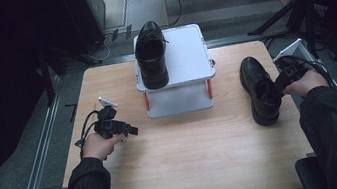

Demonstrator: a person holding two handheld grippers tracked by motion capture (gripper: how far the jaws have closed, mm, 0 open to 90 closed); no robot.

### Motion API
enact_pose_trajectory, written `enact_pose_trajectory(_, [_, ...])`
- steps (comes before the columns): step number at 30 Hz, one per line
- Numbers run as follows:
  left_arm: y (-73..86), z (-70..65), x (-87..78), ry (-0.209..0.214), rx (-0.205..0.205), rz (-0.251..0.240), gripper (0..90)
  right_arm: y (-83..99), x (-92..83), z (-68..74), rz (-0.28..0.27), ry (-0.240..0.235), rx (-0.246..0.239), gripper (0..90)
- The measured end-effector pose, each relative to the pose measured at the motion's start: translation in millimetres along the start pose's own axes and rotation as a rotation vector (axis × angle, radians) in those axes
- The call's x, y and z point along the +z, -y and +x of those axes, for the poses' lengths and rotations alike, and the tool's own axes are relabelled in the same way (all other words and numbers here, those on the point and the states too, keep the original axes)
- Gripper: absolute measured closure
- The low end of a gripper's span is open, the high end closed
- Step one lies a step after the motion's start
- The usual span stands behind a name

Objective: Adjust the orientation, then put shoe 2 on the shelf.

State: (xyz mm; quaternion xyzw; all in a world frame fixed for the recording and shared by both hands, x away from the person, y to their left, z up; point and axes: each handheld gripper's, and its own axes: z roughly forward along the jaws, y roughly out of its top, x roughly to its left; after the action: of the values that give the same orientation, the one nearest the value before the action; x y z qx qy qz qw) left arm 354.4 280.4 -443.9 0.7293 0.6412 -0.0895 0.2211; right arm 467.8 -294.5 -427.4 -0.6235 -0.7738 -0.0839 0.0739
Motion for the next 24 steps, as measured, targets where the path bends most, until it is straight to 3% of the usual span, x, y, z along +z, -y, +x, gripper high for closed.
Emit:
enact_pose_trajectory(7, [-0.8, 1.1, -0.2, 0.002, 0.001, 0.0, 45.0, 0.3, 15.7, -0.4, -0.016, 0.012, 0.021, 73.4])
enact_pose_trajectory(15, [-1.0, 2.6, 1.3, -0.001, 0.003, 0.008, 45.2, -0.8, 16.2, -6.1, -0.016, -0.033, 0.108, 78.7])
enact_pose_trajectory(24, [-1.6, 2.1, 1.2, -0.002, 0.003, 0.001, 45.2, -2.9, 14.7, -4.4, -0.006, -0.021, 0.172, 81.5])
